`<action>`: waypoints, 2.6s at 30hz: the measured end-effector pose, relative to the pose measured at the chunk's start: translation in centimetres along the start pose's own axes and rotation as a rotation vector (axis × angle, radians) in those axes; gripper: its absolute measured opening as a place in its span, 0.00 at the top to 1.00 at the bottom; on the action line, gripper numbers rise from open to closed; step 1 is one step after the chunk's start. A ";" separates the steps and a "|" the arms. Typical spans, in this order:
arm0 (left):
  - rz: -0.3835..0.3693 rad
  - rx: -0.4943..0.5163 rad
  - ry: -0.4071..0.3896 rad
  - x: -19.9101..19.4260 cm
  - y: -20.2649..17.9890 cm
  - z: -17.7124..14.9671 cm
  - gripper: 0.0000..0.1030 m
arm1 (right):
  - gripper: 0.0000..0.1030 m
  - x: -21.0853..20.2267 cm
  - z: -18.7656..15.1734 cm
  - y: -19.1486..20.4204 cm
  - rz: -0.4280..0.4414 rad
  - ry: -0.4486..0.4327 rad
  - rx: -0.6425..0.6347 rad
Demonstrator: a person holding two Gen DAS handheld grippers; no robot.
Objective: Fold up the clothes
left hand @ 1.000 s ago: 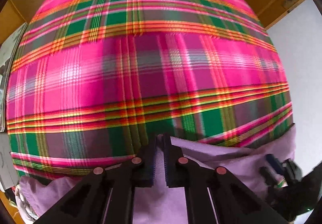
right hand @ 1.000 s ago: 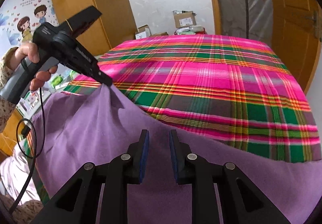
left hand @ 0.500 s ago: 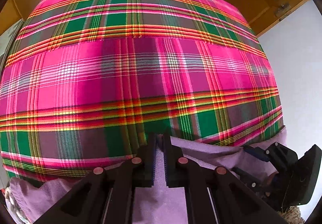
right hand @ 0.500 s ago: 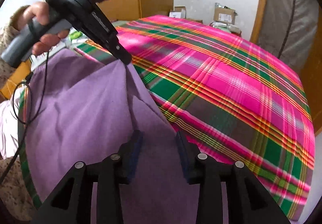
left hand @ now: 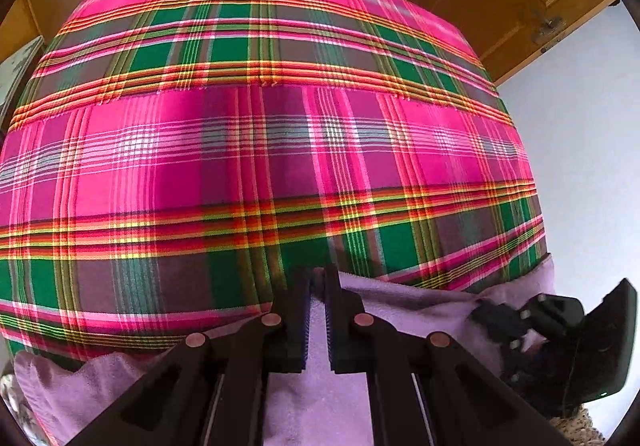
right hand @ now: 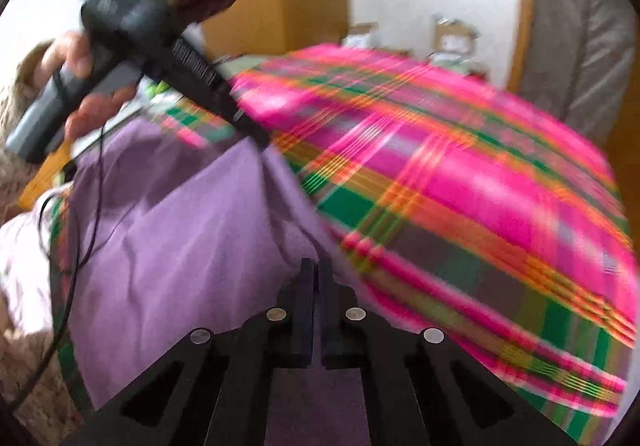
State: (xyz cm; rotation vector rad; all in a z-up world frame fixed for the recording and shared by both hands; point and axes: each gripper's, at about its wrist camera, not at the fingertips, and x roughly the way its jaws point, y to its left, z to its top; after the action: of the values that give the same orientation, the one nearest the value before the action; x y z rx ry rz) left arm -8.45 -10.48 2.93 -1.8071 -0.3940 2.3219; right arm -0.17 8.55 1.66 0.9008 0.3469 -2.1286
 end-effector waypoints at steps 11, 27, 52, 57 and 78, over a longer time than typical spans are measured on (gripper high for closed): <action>-0.024 -0.052 0.039 3.5 1.0 1.3 0.93 | 0.98 1.6 -0.3 -1.4 -0.075 0.057 0.112; -0.089 -0.069 -0.138 -2.2 2.3 -2.3 0.82 | 0.87 -6.1 -4.9 -5.9 -0.303 -0.019 0.309; -0.270 -0.005 -0.041 2.1 -1.8 -8.8 0.81 | 0.65 -17.4 -22.1 -17.3 -0.569 -0.162 1.036; -0.262 -0.011 -0.041 2.4 -1.8 -8.6 0.81 | 0.87 -17.1 -20.8 -16.2 -0.592 -0.149 0.966; -0.276 -0.038 -0.053 2.8 -1.8 -8.4 0.81 | 0.93 -18.2 -20.6 -15.6 -0.713 -0.129 0.965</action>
State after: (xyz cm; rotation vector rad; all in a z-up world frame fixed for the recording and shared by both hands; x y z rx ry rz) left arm -1.12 -7.11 -1.07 -1.5932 -0.6538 2.1877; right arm 6.15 39.43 -0.95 1.2631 -0.5846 -3.0635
